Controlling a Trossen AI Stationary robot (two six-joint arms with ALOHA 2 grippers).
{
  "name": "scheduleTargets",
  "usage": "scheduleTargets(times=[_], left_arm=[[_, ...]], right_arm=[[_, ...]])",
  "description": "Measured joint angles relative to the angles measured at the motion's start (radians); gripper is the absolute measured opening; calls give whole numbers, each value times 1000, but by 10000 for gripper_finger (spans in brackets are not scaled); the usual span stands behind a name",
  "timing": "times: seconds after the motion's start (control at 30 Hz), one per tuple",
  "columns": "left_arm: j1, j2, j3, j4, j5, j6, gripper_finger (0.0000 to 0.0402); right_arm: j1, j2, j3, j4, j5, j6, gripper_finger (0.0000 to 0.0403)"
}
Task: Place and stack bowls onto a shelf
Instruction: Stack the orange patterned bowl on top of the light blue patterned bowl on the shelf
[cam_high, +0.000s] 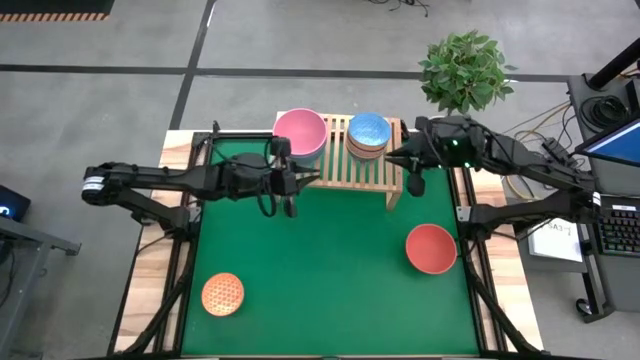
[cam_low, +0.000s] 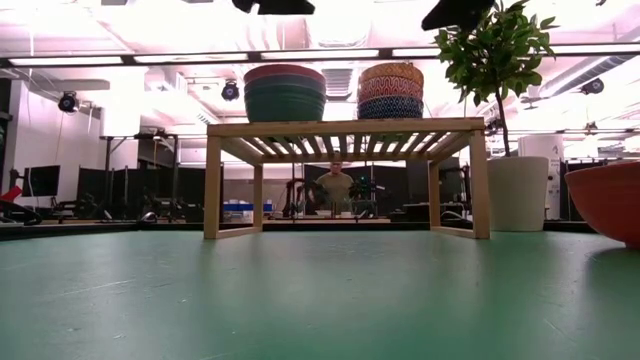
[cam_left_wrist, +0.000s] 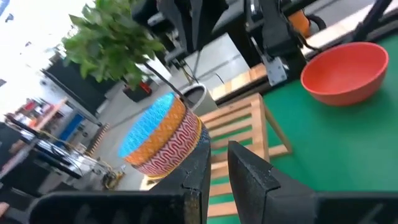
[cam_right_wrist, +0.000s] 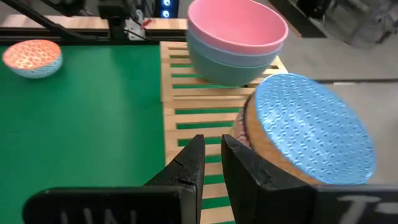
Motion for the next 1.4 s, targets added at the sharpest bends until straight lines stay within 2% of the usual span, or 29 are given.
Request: scheduleTargets(times=[0.27, 0.47, 0.67, 0.77, 0.9, 1.03, 1.13, 1.27, 1.4], left_arm=[[-2, 55, 84, -183, 0, -80, 38], [-19, 53, 154, -479, 2, -258, 38], [-75, 51, 219, -769, 33, -559, 38], [-111, 51, 221, -847, 114, -706, 38], [-164, 56, 200, -901, 257, -961, 38], [-236, 71, 171, -936, 325, -1224, 38], [-308, 88, 142, -943, 379, -1381, 42], [-418, 131, 131, -958, 415, -1635, 63], [-531, 215, 134, -961, 414, -1865, 102]], right_arm=[[79, -84, -154, 73, 0, 85, 43], [150, -80, -200, 73, 0, 157, 43], [226, -79, -259, 146, 1, 118, 43], [255, -79, -302, 211, 1, 77, 43], [276, -82, -352, 286, 0, 30, 43], [280, -105, -378, 287, -4, -2, 43], [280, -136, -396, 286, -50, -23, 43], [281, -186, -409, 284, -98, -51, 43], [281, -233, -411, 285, -106, -84, 43]])
